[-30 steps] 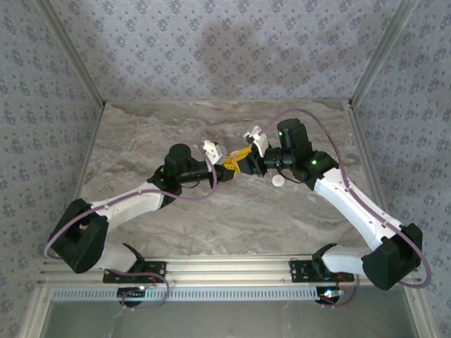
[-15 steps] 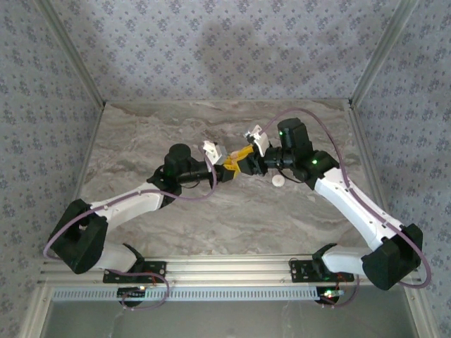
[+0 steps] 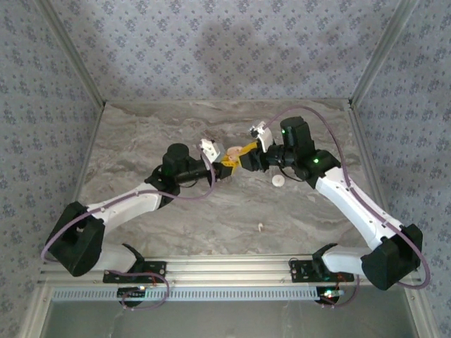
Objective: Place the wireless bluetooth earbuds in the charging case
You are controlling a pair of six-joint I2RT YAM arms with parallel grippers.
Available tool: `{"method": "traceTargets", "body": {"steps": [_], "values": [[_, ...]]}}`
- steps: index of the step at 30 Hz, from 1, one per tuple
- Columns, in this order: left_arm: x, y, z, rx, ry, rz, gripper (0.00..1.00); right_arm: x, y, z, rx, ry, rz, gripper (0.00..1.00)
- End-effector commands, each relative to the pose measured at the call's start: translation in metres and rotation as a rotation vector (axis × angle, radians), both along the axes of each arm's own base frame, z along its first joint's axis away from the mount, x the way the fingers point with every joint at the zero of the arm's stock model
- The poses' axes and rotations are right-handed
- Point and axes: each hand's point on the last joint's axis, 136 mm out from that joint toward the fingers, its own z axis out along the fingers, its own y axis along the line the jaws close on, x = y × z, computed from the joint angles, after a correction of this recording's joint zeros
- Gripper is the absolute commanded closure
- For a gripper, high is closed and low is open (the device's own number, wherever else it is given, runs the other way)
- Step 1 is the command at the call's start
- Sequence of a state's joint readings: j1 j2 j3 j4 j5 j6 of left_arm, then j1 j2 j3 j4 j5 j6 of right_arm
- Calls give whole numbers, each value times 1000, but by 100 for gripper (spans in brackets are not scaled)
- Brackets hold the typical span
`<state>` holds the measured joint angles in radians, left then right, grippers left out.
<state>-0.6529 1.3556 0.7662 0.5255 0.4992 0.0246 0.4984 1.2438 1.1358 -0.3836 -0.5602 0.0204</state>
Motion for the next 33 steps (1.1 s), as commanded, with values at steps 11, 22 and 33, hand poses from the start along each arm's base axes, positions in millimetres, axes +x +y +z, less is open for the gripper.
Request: {"method": "traceTargets", "body": {"steps": [11,22,33], "values": [[19,52,-25,73,66,189,79,-85,-80,-125,-356,746,-393,57],[12,57,-29,65,84,195,79,-140,-85,-222,-567,1104,-619,57],[11,59,-24,66,65,198,79,-136,-75,-254,-627,1138,-621,58]]}}
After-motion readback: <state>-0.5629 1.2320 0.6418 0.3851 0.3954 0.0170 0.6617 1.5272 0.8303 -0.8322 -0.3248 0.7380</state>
